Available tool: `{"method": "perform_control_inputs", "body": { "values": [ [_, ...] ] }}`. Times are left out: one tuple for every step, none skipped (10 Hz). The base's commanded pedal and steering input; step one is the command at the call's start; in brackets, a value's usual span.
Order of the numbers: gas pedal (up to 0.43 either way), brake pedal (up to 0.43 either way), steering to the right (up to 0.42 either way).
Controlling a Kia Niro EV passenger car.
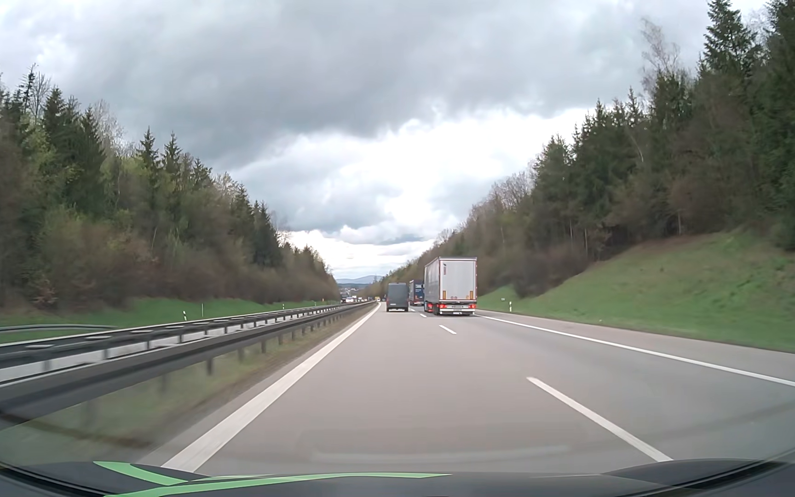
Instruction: Follow the waypoints while adhering to traffic rules and regulations
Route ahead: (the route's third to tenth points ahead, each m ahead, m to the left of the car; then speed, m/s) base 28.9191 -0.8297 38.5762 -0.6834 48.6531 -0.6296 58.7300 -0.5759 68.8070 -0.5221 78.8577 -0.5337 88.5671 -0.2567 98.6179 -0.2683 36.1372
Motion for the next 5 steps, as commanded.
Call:
{"method": "perform_control_inputs", "body": {
  "values": [
    [0.220,0.000,-0.003],
    [0.220,0.000,-0.003],
    [0.220,0.000,-0.003],
    [0.220,0.000,-0.003],
    [0.220,0.000,-0.003]
  ]
}}
